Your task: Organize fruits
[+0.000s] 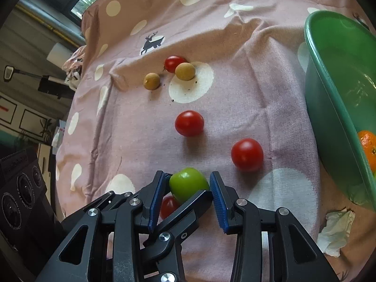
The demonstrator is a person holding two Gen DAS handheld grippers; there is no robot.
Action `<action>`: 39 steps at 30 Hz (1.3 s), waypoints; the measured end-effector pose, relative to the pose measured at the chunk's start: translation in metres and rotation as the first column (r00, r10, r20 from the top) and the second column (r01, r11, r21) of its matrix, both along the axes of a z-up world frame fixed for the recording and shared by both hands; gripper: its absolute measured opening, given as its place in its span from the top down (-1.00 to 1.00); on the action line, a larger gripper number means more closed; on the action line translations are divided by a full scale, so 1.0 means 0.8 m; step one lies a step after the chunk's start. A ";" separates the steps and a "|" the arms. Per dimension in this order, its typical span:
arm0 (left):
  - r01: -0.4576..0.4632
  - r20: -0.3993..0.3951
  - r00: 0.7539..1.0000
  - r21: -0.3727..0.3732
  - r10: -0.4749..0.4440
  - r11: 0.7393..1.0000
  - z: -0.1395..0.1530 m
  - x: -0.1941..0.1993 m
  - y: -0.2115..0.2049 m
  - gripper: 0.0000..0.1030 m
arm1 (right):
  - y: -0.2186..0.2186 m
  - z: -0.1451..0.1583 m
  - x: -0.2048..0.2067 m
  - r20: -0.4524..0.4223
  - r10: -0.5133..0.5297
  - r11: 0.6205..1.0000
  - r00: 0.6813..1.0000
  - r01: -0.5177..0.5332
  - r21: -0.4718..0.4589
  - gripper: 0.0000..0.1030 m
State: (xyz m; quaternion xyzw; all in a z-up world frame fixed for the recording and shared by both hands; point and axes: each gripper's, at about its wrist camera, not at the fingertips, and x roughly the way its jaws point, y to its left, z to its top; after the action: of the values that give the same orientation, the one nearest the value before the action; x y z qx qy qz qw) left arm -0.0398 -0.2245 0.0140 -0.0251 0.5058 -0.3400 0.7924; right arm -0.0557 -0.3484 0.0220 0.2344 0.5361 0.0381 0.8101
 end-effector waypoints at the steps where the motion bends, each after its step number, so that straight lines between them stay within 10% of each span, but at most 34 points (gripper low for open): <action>1: -0.003 0.003 1.000 -0.002 0.003 1.000 0.001 0.000 0.000 0.26 | 0.001 0.002 0.000 0.005 0.001 1.000 1.000 -0.001 -0.003 0.17; 22: -0.033 0.090 0.995 -0.047 0.037 0.998 0.034 -0.012 0.016 0.21 | 0.015 0.042 -0.016 0.126 0.019 0.999 0.992 -0.015 -0.034 0.17; 39: -0.364 -0.011 0.931 -0.016 0.364 0.931 0.019 0.045 0.112 -0.07 | 0.006 0.044 0.014 0.156 -0.058 0.998 0.986 0.058 0.007 0.18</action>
State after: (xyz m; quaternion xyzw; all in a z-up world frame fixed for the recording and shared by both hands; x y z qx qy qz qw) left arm -0.0039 -0.1353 0.0292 -0.1264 0.4925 -0.1918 0.8395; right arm -0.0446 -0.3437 0.0572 0.2470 0.4639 0.0333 0.8501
